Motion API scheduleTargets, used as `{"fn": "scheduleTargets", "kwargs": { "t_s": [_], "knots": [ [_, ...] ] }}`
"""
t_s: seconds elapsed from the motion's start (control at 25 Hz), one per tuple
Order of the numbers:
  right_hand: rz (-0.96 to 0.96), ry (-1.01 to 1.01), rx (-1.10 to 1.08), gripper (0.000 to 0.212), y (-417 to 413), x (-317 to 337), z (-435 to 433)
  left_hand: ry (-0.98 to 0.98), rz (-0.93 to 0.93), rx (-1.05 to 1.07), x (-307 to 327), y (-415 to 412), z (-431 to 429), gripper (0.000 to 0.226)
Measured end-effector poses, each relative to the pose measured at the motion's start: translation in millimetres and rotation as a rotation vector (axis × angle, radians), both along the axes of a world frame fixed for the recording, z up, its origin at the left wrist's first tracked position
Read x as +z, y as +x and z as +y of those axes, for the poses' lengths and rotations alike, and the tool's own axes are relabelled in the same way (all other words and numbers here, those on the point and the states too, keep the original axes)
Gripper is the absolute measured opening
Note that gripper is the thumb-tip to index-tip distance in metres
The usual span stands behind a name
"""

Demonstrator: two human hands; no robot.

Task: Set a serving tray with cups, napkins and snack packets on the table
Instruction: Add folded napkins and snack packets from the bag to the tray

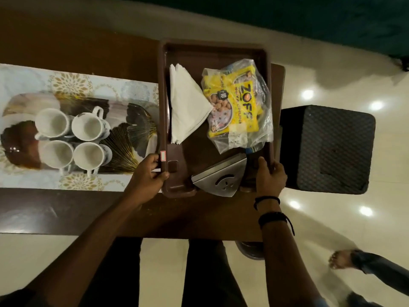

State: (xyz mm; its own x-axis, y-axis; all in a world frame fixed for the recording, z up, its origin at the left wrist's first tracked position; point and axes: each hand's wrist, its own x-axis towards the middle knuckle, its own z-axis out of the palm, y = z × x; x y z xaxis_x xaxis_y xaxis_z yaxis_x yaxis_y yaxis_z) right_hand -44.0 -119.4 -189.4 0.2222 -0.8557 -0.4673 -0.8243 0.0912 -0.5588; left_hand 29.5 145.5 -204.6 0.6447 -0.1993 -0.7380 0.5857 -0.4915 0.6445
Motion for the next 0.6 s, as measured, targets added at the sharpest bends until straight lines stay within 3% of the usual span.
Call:
{"fn": "scheduleTargets", "kwargs": {
  "t_s": [0.08,0.16,0.28,0.4,0.52,0.6],
  "knots": [
    [0.108,-0.185,0.068,0.046,-3.6,7.9,16.4,0.089,-0.082,-0.061,3.6,-1.8,-3.5,0.049],
    [-0.001,-0.277,0.114,0.044,-6.7,16.2,35.2,0.264,-0.330,-0.150,12.7,-5.6,-11.7,0.060],
    [0.014,-0.106,0.210,0.039,-11.4,15.1,57.5,0.270,-0.662,-0.270,28.4,-9.8,-31.6,0.057],
    [0.206,-0.046,0.295,0.048,-9.3,9.1,60.8,0.106,-0.483,-0.462,27.1,-16.0,-56.9,0.044],
    [0.311,-0.005,0.361,0.039,0.8,3.8,50.0,0.159,-0.319,-0.665,15.9,-27.0,-76.3,0.039],
    [0.271,0.060,0.361,0.034,6.5,2.6,42.3,0.183,-0.256,-0.655,11.8,-30.0,-83.2,0.035]
  ]
}}
